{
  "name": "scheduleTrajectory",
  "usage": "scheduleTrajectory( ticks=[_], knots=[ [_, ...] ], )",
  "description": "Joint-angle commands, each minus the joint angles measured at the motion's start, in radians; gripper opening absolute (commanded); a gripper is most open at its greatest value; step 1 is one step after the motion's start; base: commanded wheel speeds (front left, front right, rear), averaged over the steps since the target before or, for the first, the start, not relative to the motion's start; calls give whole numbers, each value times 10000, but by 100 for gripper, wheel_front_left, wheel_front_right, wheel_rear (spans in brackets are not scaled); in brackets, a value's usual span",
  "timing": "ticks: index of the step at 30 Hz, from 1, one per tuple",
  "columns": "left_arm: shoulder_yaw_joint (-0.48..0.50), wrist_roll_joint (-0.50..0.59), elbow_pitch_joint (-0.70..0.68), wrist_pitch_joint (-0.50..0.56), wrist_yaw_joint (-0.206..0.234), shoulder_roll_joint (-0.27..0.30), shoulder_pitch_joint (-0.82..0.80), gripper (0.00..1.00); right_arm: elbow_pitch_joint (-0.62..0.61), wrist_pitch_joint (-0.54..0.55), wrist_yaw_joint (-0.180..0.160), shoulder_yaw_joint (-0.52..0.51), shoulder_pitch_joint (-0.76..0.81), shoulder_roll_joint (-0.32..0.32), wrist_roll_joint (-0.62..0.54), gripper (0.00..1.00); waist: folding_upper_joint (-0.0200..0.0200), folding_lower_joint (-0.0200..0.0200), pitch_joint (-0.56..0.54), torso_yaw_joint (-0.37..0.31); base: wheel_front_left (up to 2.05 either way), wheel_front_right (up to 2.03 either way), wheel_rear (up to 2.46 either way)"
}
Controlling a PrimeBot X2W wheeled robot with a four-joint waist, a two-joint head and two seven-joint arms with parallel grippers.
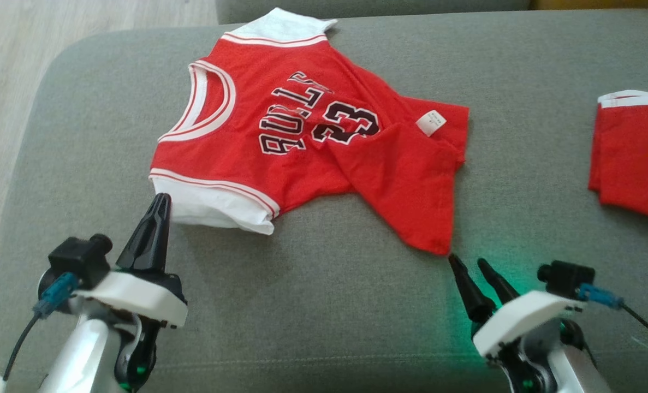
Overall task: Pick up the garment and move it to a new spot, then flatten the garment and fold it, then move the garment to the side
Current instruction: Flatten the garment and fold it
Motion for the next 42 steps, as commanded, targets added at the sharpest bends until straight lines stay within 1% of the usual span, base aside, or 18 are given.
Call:
scheduleTrajectory(
  ticks=[1, 9, 14, 15, 16, 17, 18, 23, 26, 28, 29, 30, 32, 34, 35, 39, 42],
  knots=[
    [350, 62, -358, -107, -11, 214, -508, 0, -36, -174, -2, 362, -585, 13, 212, 100, -1, 0, 75, 79, 0, 0, 0],
    [202, 28, -346, -86, -50, 211, -687, 0, 1637, -576, -2, 826, -1590, 13, 1358, 100, -1, 0, 360, 384, 0, 0, 0],
    [158, 12, -287, -90, -69, 241, -779, 0, 2394, -639, -2, 1354, -2035, 14, 1907, 100, -1, 0, 444, 498, 0, 0, 0],
    [157, 7, -272, -91, -71, 248, -794, 0, 2507, -628, -2, 1472, -2090, 14, 2014, 96, -1, 0, 445, 511, 0, 0, 0],
    [158, 3, -254, -92, -72, 255, -804, 0, 2605, -608, -2, 1593, -2133, 14, 2111, 65, -1, 0, 440, 520, 0, 0, 0],
    [159, -1, -236, -93, -73, 262, -812, 0, 2695, -575, -2, 1725, -2167, 14, 2193, 14, -1, 0, 431, 526, 0, 0, 0],
    [162, -5, -218, -95, -71, 267, -817, 0, 2768, -539, -2, 1855, -2187, 14, 2260, 0, -1, 0, 417, 527, 0, 0, 0],
    [222, -26, -167, -101, -25, 289, -815, 0, 2945, -540, -2, 2101, -2206, 14, 2293, 0, -1, 0, 307, 476, 0, 0, 0],
    [327, -31, -237, -108, 24, 304, -806, 0, 2865, -656, -2, 1906, -2228, 14, 2186, 0, -1, 0, 137, 389, 0, 0, 0],
    [475, -54, -377, -113, 64, 328, -788, 0, 2585, -655, -2, 1702, -2284, -3, 2033, 0, -1, 0, -12, 290, 0, 0, 0],
    [596, -105, -485, -116, 94, 330, -789, 0, 2347, -600, -2, 1595, -2319, -50, 1989, 0, -1, 0, -100, 239, 0, 0, 0],
    [901, -257, -811, -119, 150, 337, -827, 0, 1743, -409, -2, 1356, -2423, -254, 1859, 0, -1, 0, -298, 123, 0, 0, 0],
    [1239, -379, -1249, -120, 232, 368, -903, 0, 1008, -171, -2, 1105, -2580, -589, 1593, 0, -1, 0, -523, 14, 0, 0, 0],
    [1569, -530, -1698, -121, 343, 368, -1051, 0, 296, 50, -2, 835, -2756, -1083, 980, 0, -1, 0, -758, -42, 0, 0, 0],
    [1697, -566, -1925, -121, 399, 379, -1166, 0, -52, 224, -2, 645, -2841, -1223, 791, 0, -1, 0, -892, -62, 0, 0, 0],
    [2124, -829, -2869, -61, 655, 350, -1750, 0, -1545, 1248, -2, -106, -3279, -1392, 638, 0, -1, 0, -1415, -141, 0, 0, 0],
    [2464, -1312, -3678, 250, 904, 201, -2297, 0, -2597, 2027, -2, -730, -3704, -1299, 518, 0, -1, 0, -1661, -173, 0, 0, 0]
  ],
)
